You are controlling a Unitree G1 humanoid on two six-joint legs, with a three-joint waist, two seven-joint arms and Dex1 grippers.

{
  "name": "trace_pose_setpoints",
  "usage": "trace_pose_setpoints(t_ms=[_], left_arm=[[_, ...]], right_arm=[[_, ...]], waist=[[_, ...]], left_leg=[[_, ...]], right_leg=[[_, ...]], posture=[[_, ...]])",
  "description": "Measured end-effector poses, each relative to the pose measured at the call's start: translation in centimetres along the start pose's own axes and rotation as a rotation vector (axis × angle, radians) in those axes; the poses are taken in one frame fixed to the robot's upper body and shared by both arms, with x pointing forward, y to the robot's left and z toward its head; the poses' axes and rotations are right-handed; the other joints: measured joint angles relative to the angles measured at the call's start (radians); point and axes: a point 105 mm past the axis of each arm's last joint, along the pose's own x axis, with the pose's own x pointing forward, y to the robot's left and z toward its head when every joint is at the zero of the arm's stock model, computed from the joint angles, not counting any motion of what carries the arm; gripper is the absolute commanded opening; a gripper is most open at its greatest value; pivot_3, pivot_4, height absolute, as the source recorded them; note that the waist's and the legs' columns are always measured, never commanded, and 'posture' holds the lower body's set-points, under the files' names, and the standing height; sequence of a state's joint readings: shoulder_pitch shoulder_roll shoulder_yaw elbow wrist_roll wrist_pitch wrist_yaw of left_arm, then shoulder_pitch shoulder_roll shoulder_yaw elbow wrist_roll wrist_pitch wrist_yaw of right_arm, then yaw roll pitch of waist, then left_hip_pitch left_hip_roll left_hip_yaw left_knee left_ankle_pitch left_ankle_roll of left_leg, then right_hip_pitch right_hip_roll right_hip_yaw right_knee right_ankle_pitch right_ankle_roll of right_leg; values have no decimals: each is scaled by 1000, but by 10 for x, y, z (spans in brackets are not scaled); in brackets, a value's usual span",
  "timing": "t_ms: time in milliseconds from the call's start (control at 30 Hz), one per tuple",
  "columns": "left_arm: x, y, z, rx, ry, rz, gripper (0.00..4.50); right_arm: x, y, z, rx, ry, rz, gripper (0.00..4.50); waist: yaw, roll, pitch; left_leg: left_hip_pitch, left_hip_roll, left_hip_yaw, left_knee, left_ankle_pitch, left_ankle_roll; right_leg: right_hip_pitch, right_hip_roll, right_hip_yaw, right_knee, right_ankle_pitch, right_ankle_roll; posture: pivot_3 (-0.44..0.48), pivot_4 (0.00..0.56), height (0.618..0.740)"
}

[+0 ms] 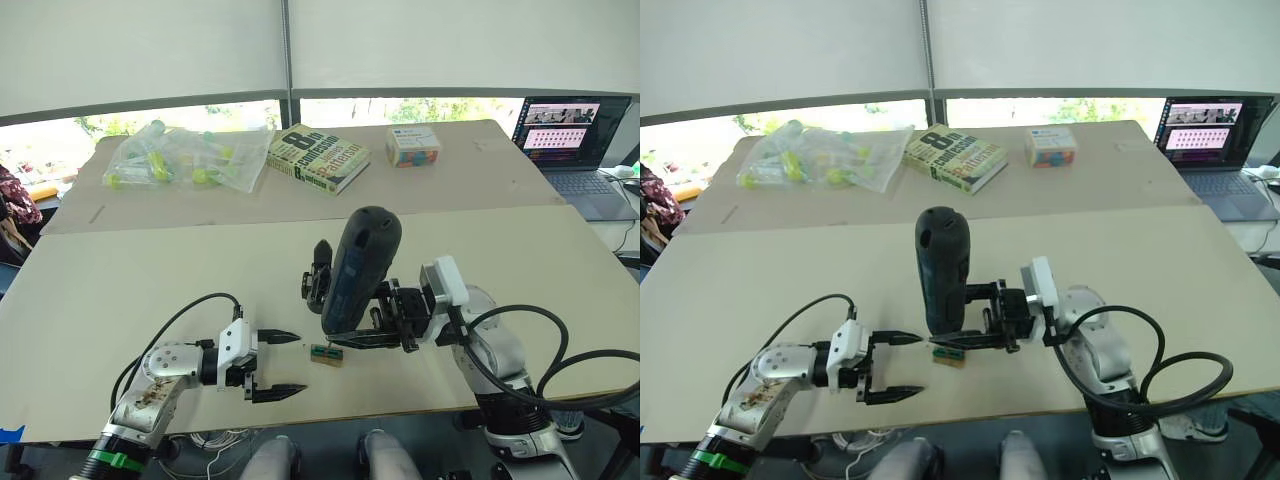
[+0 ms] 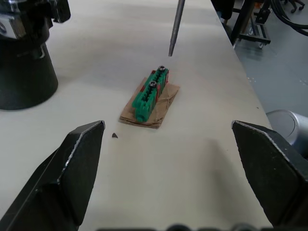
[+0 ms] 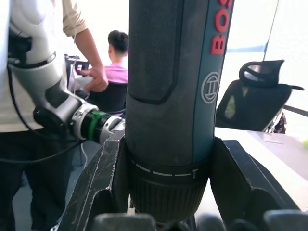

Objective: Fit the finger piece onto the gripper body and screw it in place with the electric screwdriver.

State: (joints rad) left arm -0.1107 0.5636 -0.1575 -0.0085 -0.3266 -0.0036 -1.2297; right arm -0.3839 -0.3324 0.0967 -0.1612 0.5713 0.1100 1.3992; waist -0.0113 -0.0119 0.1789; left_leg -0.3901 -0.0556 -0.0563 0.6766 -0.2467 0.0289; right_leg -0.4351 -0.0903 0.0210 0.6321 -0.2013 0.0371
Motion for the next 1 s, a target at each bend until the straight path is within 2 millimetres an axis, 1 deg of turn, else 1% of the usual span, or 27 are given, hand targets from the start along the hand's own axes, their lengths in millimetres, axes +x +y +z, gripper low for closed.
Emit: trace_pose_setpoints(t_ms=[100, 367, 633, 800, 1000], left_arm=[[3, 1, -3, 0, 5, -10, 4500], [16, 7, -2, 19, -13, -37, 4500], [19, 9, -3, 33, -8, -46, 4500], [23, 10, -2, 29, -17, -46, 4500], [25, 10, -2, 27, -24, -48, 4500]], right_arm=[[0, 0, -1, 2, 1, -1, 1956], [-5, 1, -4, 11, 30, -13, 1956], [-9, 0, -6, 17, 52, -28, 1956], [-13, -3, -10, 38, 58, -49, 1956], [-15, -4, -10, 35, 74, -47, 1956]], waist=[[-1, 0, 0], [-1, 0, 0], [1, 0, 0], [7, 0, 0], [12, 0, 0]], left_leg=[[0, 0, 0, 0, 0, 0], [0, 0, 0, 0, 0, 0], [1, 0, 0, 0, 0, 0], [4, -1, 0, 0, 0, 0], [7, 0, -1, 0, 0, 0]], right_leg=[[0, 0, 0, 0, 0, 0], [0, 0, 0, 0, 0, 0], [2, 0, 0, 0, 0, 0], [6, 0, 0, -1, 0, 0], [9, 0, -1, -2, 0, 0]], posture=[[0, 150, 740], [0, 150, 740], [0, 150, 740], [0, 150, 740], [0, 150, 740]])
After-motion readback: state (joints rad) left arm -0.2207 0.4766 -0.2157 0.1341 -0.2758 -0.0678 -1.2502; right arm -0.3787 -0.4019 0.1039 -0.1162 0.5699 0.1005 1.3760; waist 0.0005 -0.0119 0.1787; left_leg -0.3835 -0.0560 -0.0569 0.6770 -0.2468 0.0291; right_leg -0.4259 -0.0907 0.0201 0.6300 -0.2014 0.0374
